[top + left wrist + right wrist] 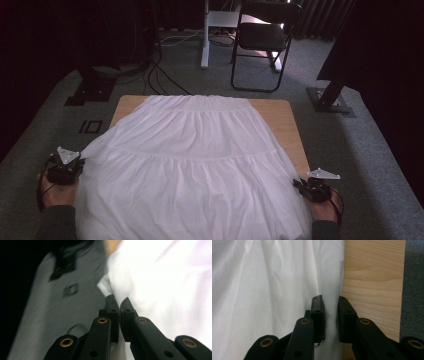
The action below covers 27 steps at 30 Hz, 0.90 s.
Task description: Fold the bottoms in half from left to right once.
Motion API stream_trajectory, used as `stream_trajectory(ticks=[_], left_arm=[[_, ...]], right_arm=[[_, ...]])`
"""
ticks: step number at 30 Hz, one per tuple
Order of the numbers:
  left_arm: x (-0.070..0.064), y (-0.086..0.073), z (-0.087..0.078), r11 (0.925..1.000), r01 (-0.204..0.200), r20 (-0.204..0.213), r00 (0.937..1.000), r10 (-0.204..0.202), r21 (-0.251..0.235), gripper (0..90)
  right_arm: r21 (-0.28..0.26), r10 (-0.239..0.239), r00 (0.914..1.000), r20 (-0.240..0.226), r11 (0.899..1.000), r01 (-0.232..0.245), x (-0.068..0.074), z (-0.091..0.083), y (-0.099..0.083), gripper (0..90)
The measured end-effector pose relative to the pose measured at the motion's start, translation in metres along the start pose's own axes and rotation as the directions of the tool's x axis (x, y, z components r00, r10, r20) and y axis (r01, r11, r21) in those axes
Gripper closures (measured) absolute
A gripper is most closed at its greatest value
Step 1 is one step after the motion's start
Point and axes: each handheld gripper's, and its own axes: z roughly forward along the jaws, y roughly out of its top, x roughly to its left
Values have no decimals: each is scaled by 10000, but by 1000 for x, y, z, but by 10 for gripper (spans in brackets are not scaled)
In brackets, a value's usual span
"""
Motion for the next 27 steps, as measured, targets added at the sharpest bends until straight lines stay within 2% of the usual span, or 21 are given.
stream_trajectory(ticks=[1,3,5,7,8,9,11,13,14,15,16,17,18,19,22,23,24,25,26,27], left_arm=[[-4,5,-4,9998,-23,254,9997,28,-197,889],[-14,18,-13,9970,26,1005,9949,52,-771,889],[-25,34,-22,9910,59,1754,9843,178,-1335,889],[-38,51,-30,9827,20,2412,9695,435,-1851,889],[-46,60,-34,9769,28,2787,9586,582,-2138,889],[-56,72,-38,9688,12,3217,9434,811,-2478,889],[-73,89,-45,9567,-189,3556,9261,1262,-2903,889],[-95,108,-49,9411,-322,4030,8983,1749,-3366,889],[-111,120,-50,9311,-471,4305,8774,2117,-3618,889],[-122,126,-50,9264,-549,4484,8634,2314,-3724,889],[-137,135,-49,9199,-742,4678,8436,2638,-3850,889],[-153,142,-47,9151,-846,4945,8198,2888,-3942,890],[-174,149,-45,9085,-957,5342,7818,3215,-4067,890],[-188,153,-44,9061,-1001,5604,7562,3378,-4111,889],[-245,161,-41,8890,-1460,6234,6637,4133,-4340,889],[-267,162,-39,8843,-1522,6538,6205,4332,-4415,889],[-280,162,-37,8802,-1661,6635,5991,4482,-4446,889],[-300,161,-31,8759,-1985,6717,5748,4674,-4397,888],[-310,160,-26,8797,-2077,6823,5641,4650,-4278,884],[-322,157,-19,8857,-2201,6978,5501,4587,-4088,879]], right_arm=[[-20,7,10000,-34,10000,-7,0,0,0,760],[-50,-24,10000,-55,10000,24,0,0,0,749],[-62,-44,10000,-70,10000,43,1,1,0,744],[-72,-57,9999,-83,10000,57,1,1,0,742],[-75,-62,9999,-86,10000,61,1,1,0,741],[-76,-67,9999,-88,9999,66,1,1,0,742],[-88,-65,9999,-103,9999,64,1,1,0,741],[-90,-67,9999,-104,9999,66,2,1,0,742],[-90,-83,9999,-100,9999,82,2,1,0,742],[-93,-92,9999,-93,9999,91,2,1,0,742],[-98,-97,9999,-82,9999,96,2,1,0,742],[-99,-110,9999,-66,9999,109,3,2,0,743],[-108,-124,9999,-58,9999,124,3,2,0,744],[-93,-97,9999,-53,9999,97,3,2,0,745],[-95,-61,10000,-39,9999,60,3,2,0,750],[-95,-47,10000,-36,9999,46,3,2,0,751],[-92,-28,10000,-21,10000,28,3,2,0,753],[-84,-24,10000,-12,10000,24,3,2,0,753],[-70,-40,10000,7,10000,40,3,2,1,750],[-56,-39,10000,21,10000,40,3,2,1,745]])
